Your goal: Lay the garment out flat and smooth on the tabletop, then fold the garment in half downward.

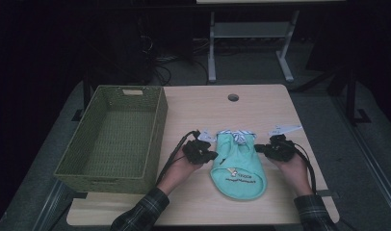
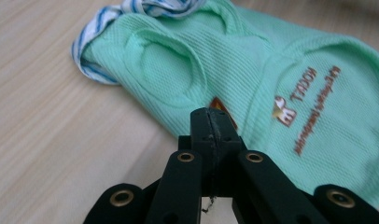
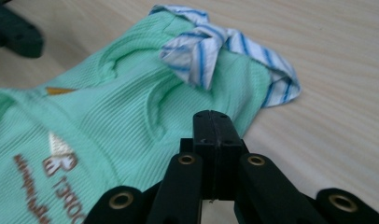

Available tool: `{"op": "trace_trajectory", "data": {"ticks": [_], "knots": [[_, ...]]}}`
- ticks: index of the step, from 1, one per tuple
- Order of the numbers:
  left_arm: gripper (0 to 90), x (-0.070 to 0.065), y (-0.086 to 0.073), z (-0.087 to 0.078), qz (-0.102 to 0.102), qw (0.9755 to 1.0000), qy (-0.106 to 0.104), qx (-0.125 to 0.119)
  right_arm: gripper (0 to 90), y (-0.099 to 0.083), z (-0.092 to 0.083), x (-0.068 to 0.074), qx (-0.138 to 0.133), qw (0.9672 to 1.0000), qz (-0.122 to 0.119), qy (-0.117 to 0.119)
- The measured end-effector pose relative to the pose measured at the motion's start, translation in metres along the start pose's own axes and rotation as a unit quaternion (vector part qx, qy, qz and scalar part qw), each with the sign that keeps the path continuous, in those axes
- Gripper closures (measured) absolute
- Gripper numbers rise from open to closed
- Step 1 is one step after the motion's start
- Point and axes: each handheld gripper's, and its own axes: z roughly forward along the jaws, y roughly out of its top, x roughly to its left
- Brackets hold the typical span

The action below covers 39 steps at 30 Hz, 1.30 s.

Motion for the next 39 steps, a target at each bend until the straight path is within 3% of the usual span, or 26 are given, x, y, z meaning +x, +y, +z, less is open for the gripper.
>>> {"op": "trace_trajectory", "data": {"ticks": [8, 15, 18, 28, 33, 39], "knots": [[89.4, 0.006, 0.005, 0.022, 0.002, 1.0, 0.001, 0.005, 89.7, -0.018, -0.01, 0.018, 0.003, 0.9998, -0.015, 0.011], [89.4, 0.006, 0.002, 0.034, 0.01, 0.9996, 0.004, 0.026, 89.7, -0.034, -0.009, 0.035, 0.037, 0.999, -0.024, 0.011], [89.5, 0.003, 0.001, 0.036, 0.013, 0.9994, 0.01, 0.032, 89.7, -0.039, -0.006, 0.036, 0.048, 0.9986, -0.022, 0.009], [89.5, -0.011, -0.004, 0.029, 0.024, 0.9986, 0.008, 0.047, 89.7, -0.038, -0.005, 0.032, 0.046, 0.9987, -0.019, 0.013], [89.5, -0.022, -0.009, 0.024, 0.028, 0.9981, -0.003, 0.055, 89.7, -0.038, -0.005, 0.031, 0.046, 0.9987, -0.021, 0.011], [89.5, -0.036, -0.015, 0.021, 0.018, 0.9981, -0.027, 0.052, 89.7, -0.038, -0.005, 0.03, 0.044, 0.9987, -0.023, 0.014]]}}
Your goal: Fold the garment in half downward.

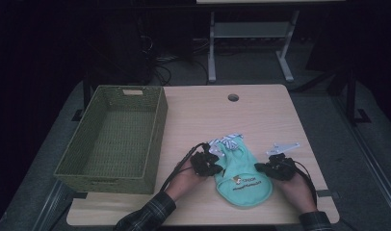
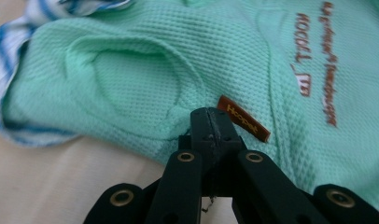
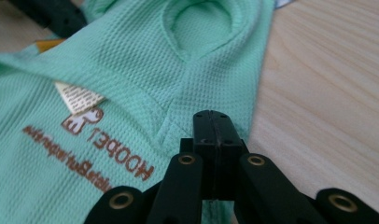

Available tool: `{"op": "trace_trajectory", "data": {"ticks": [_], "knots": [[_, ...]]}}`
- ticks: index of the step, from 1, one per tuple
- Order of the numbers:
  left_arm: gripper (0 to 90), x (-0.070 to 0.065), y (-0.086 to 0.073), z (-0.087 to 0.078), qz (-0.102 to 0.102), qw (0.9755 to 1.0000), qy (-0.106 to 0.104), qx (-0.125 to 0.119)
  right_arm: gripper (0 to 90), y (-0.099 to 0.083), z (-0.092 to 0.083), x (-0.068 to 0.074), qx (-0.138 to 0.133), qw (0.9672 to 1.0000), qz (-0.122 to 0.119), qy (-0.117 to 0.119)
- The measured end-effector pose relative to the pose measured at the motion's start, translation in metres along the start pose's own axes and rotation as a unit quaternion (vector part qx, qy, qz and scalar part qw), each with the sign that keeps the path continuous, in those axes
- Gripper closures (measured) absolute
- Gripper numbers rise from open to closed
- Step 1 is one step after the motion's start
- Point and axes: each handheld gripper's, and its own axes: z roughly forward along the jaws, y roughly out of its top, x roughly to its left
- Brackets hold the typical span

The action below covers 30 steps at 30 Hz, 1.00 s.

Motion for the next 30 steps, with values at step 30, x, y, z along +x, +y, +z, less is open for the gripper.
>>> {"op": "trace_trajectory", "data": {"ticks": [30], "knots": [[63.6, 0.034, -0.002, -0.037, -0.038, 0.9959, 0.058, -0.059, 89.6, 0.0, 0.001, -0.001, -0.003, 1.0, -0.006, 0.005]]}}
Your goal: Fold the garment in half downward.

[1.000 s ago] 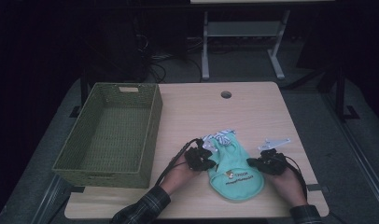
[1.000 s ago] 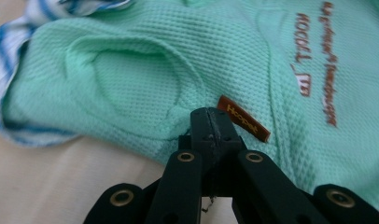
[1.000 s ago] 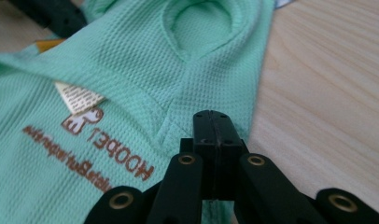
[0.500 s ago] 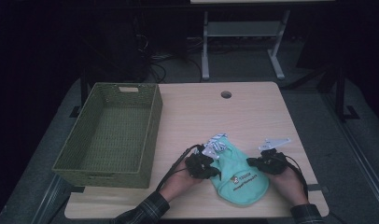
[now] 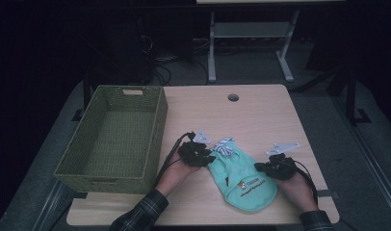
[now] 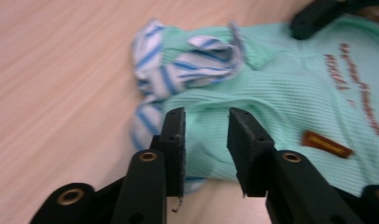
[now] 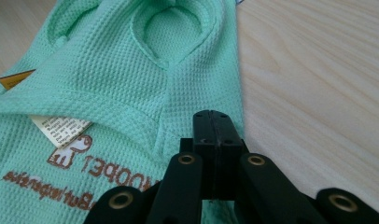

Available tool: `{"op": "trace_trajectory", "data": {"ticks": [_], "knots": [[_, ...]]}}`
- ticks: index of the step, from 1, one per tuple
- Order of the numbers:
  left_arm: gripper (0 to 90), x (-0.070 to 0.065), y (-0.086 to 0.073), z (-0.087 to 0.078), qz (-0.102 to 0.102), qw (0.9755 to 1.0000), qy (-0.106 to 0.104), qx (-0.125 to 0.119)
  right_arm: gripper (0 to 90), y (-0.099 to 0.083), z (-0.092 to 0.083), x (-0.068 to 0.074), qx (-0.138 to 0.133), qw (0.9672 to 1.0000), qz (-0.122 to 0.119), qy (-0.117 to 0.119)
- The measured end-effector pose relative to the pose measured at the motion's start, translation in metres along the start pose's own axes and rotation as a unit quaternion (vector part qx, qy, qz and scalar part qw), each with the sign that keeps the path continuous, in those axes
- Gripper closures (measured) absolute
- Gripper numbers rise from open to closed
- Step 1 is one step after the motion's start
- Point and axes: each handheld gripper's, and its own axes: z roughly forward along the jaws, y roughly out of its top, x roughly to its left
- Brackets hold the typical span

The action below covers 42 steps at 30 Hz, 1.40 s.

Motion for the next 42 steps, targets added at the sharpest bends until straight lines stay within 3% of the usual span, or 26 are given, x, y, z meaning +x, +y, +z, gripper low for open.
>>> {"op": "trace_trajectory", "data": {"ticks": [3, 7, 10, 21, 25, 30, 33, 36, 42], "knots": [[56.5, 0.007, -0.002, 0.004, 0.0, 0.9999, 0.015, 0.0, 89.6, 0.0, 0.0, 0.0, -0.001, 1.0, -0.001, 0.0], [53.3, 0.013, -0.005, 0.011, -0.01, 0.9998, 0.012, 0.015, 89.6, 0.0, 0.0, 0.0, -0.001, 1.0, -0.003, -0.001], [52.8, 0.014, -0.007, 0.015, -0.018, 0.9996, 0.01, 0.02, 89.6, 0.0, 0.0, 0.0, -0.001, 1.0, -0.003, -0.001], [52.9, 0.012, -0.013, 0.027, -0.007, 0.999, 0.014, 0.042, 89.6, 0.0, 0.0, 0.0, -0.001, 1.0, -0.003, -0.002], [57.3, 0.011, -0.012, 0.027, -0.002, 0.9989, 0.015, 0.044, 89.6, 0.0, 0.0, 0.0, -0.001, 1.0, -0.004, -0.003], [77.6, 0.008, -0.012, 0.026, -0.002, 0.999, 0.006, 0.044, 89.6, 0.0, 0.0, 0.001, 0.0, 1.0, -0.006, -0.005], [79.4, 0.004, -0.01, 0.026, 0.009, 0.9987, 0.018, 0.048, 89.6, 0.001, 0.0, 0.001, 0.003, 1.0, -0.006, 0.001], [79.5, 0.005, -0.009, 0.024, 0.005, 0.9989, 0.018, 0.042, 89.6, 0.004, -0.001, 0.004, 0.004, 0.9999, -0.004, 0.009], [79.5, 0.006, -0.007, 0.016, -0.008, 0.9996, 0.016, 0.022, 89.6, 0.023, -0.005, 0.023, -0.029, 0.9988, -0.026, 0.031]]}}
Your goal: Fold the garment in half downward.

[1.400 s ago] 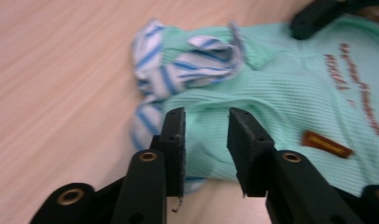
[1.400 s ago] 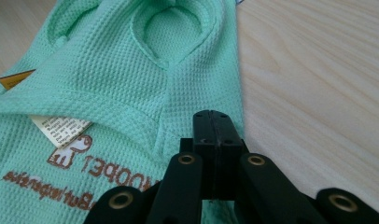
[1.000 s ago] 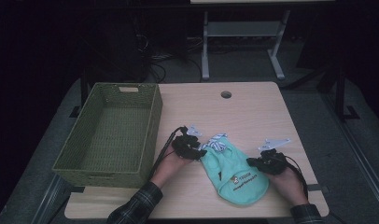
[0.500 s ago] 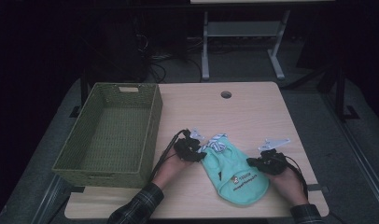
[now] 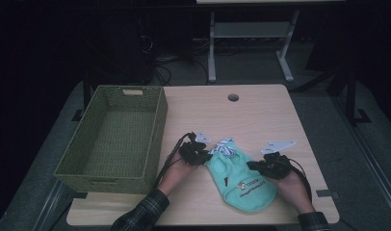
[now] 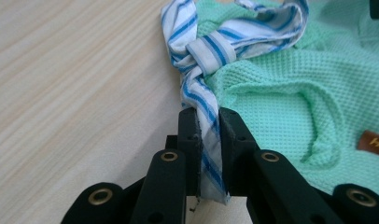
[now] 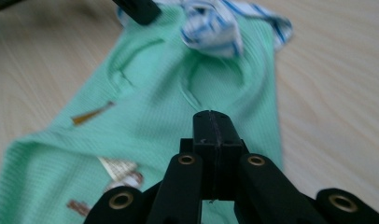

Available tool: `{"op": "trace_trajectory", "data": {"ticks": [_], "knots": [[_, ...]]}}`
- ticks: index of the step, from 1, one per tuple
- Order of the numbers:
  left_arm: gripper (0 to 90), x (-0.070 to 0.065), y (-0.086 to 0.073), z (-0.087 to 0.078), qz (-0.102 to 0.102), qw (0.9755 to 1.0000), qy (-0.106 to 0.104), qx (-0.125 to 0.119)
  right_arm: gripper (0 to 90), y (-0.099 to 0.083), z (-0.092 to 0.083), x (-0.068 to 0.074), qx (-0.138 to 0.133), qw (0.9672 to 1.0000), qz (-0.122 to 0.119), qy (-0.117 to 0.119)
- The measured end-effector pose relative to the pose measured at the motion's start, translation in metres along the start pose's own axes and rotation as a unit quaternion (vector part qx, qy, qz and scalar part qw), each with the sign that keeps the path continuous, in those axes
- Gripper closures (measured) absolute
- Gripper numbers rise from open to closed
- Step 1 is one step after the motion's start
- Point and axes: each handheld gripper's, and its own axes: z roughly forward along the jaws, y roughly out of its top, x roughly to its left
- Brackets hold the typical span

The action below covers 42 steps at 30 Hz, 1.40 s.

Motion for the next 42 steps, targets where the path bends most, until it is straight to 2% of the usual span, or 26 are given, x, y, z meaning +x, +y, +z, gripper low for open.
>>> {"op": "trace_trajectory", "data": {"ticks": [6, 9, 16, 20, 22, 24, 28, 31, 34, 38, 40, 42], "knots": [[79.4, 0.0, 0.001, -0.004, -0.001, 1.0, 0.0, -0.006, 89.7, 0.016, 0.007, 0.016, -0.021, 0.9993, -0.019, 0.022], [79.4, 0.001, 0.001, -0.006, 0.0, 1.0, 0.0, -0.007, 89.7, 0.019, 0.016, 0.022, -0.017, 0.9992, -0.024, 0.028], [79.5, 0.0, 0.003, -0.013, -0.006, 0.9998, -0.004, -0.02, 89.7, 0.019, 0.034, 0.021, -0.002, 0.9992, -0.019, 0.036], [79.5, 0.0, 0.005, -0.018, -0.008, 0.9995, -0.005, -0.031, 89.7, 0.018, 0.047, 0.021, 0.016, 0.999, -0.029, 0.032], [79.5, -0.001, 0.007, -0.022, -0.006, 0.9992, -0.007, -0.038, 89.7, 0.018, 0.052, 0.021, 0.025, 0.9989, -0.024, 0.031], [79.6, -0.001, 0.008, -0.025, -0.006, 0.9989, -0.008, -0.045, 89.7, 0.018, 0.057, 0.02, 0.023, 0.9988, -0.03, 0.03], [79.9, -0.002, 0.012, -0.035, -0.007, 0.9977, -0.016, -0.066, 89.8, 0.022, 0.061, 0.021, 0.022, 0.999, -0.031, 0.022], [80.1, -0.003, 0.016, -0.042, -0.015, 0.9956, -0.033, -0.086, 89.8, 0.024, 0.064, 0.022, 0.017, 0.999, -0.034, 0.022], [80.3, -0.005, 0.019, -0.047, -0.013, 0.9947, -0.04, -0.094, 89.8, 0.027, 0.068, 0.021, 0.014, 0.9991, -0.033, 0.024], [80.3, -0.006, 0.019, -0.049, -0.011, 0.9949, -0.031, -0.096, 88.8, 0.029, 0.068, 0.023, 0.015, 0.9991, -0.037, 0.012], [80.3, -0.002, 0.018, -0.052, -0.014, 0.995, -0.024, -0.096, 88.0, 0.03, 0.063, 0.021, 0.022, 0.9991, -0.035, 0.008], [80.4, 0.003, 0.017, -0.054, -0.022, 0.9945, -0.016, -0.101, 88.9, 0.032, 0.053, 0.018, 0.009, 0.9994, -0.032, 0.006]]}}
